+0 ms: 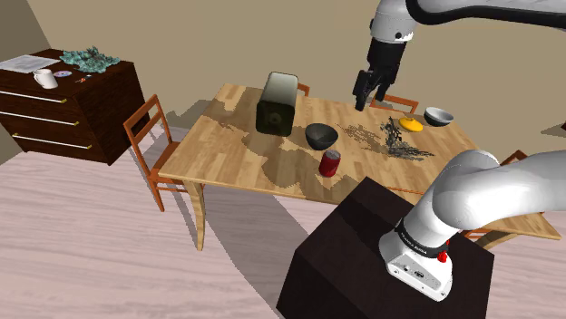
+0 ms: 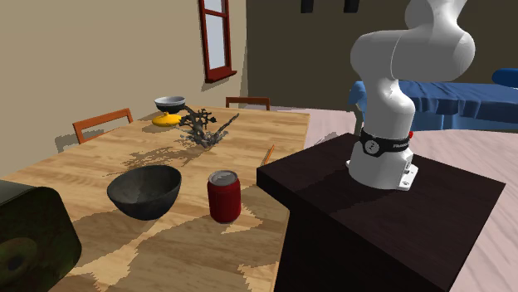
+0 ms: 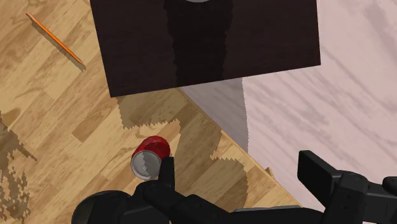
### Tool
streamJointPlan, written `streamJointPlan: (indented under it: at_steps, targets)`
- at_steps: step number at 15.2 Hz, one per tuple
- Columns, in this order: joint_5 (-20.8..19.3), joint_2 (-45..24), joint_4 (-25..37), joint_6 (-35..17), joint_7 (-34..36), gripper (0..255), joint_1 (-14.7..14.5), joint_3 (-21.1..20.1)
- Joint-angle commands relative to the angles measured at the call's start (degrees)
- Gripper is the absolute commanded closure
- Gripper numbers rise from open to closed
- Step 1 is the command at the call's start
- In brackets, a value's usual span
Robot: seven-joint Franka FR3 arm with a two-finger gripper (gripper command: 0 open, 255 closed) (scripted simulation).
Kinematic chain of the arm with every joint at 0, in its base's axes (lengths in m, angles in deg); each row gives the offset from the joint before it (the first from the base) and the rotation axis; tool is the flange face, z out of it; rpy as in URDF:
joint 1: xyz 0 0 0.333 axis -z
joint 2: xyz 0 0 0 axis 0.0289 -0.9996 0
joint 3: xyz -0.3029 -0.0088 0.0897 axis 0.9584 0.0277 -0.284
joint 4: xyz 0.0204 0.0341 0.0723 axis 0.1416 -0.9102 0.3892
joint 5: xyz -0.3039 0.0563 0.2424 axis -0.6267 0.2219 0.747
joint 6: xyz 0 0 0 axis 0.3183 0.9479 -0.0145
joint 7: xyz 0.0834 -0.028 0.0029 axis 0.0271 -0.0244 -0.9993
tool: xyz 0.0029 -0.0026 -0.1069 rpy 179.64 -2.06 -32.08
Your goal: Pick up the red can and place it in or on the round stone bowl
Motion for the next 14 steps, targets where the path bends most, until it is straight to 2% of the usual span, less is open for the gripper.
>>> streamJointPlan:
  at_steps: [1,8,14]
  targets:
    - [0.00,0.00,0.00,0.00,0.00,0,0.00,0.00]
    - [-3.37,-3.40,-9.49,-14.58,-6.47,0,1.21,5.59]
    - [-5.82,-11.00,-14.25,-28.37,-12.05,0,2.32,10.67]
